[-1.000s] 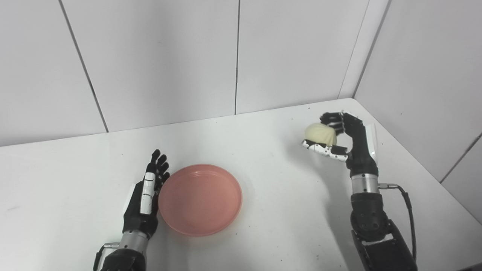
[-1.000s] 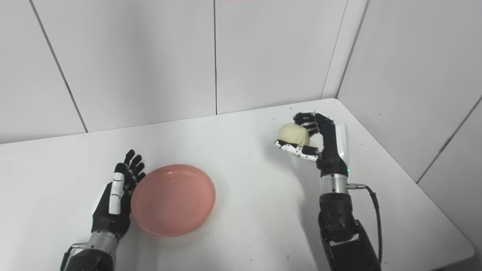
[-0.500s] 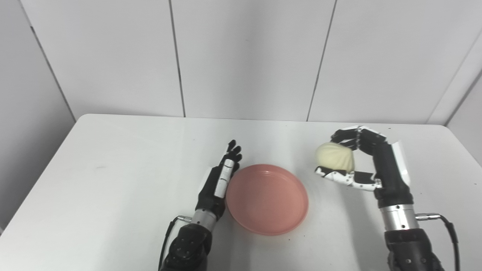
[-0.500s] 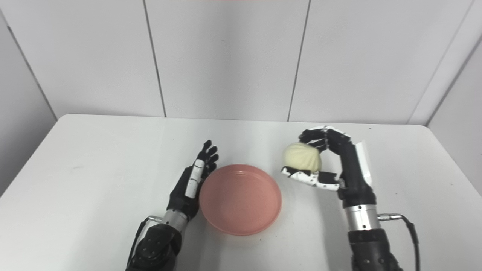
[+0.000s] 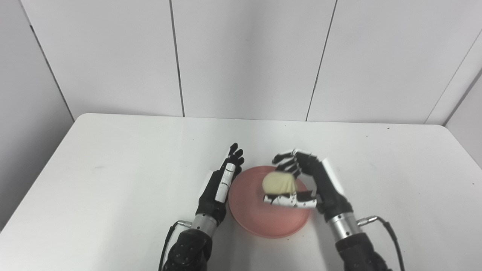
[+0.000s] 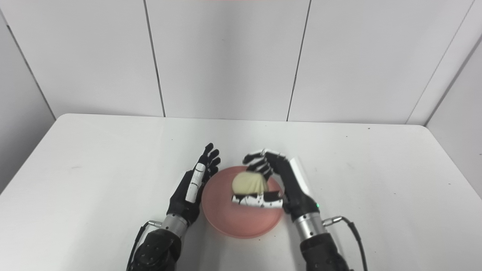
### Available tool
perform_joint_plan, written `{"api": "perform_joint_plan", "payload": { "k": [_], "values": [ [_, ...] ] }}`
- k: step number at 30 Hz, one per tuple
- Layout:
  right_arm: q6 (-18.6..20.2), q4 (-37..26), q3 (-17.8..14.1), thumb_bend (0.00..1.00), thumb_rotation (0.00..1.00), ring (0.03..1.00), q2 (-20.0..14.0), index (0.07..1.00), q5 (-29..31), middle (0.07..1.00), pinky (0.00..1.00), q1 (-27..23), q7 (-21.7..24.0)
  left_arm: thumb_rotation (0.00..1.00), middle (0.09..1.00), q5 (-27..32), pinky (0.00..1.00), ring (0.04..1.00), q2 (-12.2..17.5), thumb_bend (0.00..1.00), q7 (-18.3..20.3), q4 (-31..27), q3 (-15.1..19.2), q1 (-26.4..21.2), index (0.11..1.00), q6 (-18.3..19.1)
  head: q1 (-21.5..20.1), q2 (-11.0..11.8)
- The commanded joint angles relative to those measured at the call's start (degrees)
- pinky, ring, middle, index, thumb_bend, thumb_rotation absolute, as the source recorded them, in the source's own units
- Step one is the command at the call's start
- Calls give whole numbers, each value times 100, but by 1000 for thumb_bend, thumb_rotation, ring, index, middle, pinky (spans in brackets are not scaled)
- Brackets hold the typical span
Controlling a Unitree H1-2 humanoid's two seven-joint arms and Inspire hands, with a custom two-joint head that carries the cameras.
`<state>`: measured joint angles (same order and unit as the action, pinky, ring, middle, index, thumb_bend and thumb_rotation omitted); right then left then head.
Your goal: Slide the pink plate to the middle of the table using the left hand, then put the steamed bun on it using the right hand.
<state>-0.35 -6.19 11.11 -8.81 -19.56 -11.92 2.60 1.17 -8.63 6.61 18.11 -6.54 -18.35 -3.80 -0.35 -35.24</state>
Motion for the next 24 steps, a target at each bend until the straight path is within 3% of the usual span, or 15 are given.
{"api": "perform_joint_plan", "payload": {
  "k": [1,10,16,18,19,20,21,22,23,24],
  "values": [
    [-584,96,37,503,0,367,47,540,-78,478,290,-193,-158,1000,1000,162,1000,1000,40,644,101,-48,14,150,1000,114,-14,-7],
    [-693,576,118,505,0,371,-16,522,-529,492,263,-248,-263,1000,997,141,1000,995,104,649,164,-221,-13,203,1000,212,-108,-98],
    [-827,679,121,504,0,383,-77,546,-773,469,318,-296,-377,1000,1000,236,1000,1000,123,661,226,-339,14,241,1000,318,-145,-135],
    [-1023,595,155,508,0,424,-121,520,-891,509,450,-301,-453,1000,1000,255,1000,1000,124,661,223,-379,27,249,1000,361,-152,-143],
    [-1107,554,157,511,0,533,-132,503,-934,511,507,-300,-493,1000,1000,268,1000,1000,127,660,227,-382,35,248,1000,359,-159,-145],
    [-1151,533,153,501,76,633,-136,500,-953,656,571,-298,-517,1000,1000,275,1000,1000,129,662,232,-381,41,246,1000,356,-159,-145],
    [-1225,502,144,498,102,668,-142,500,-966,705,594,-298,-555,1000,1000,284,1000,1000,133,662,239,-372,47,241,1000,345,-170,-141],
    [-1277,484,134,495,131,765,-143,499,-975,790,698,-297,-578,1000,1000,290,1000,1000,135,662,244,-365,51,238,1000,338,-170,-141],
    [-1336,450,115,495,133,772,-143,499,-978,796,705,-297,-606,1000,1000,296,1000,1000,140,662,253,-344,60,234,1000,322,-182,-136],
    [-1375,428,103,485,212,820,-143,660,-981,838,758,-297,-625,1000,1000,300,1000,1000,143,667,261,-329,68,231,1000,309,-182,-136]
  ]
}}
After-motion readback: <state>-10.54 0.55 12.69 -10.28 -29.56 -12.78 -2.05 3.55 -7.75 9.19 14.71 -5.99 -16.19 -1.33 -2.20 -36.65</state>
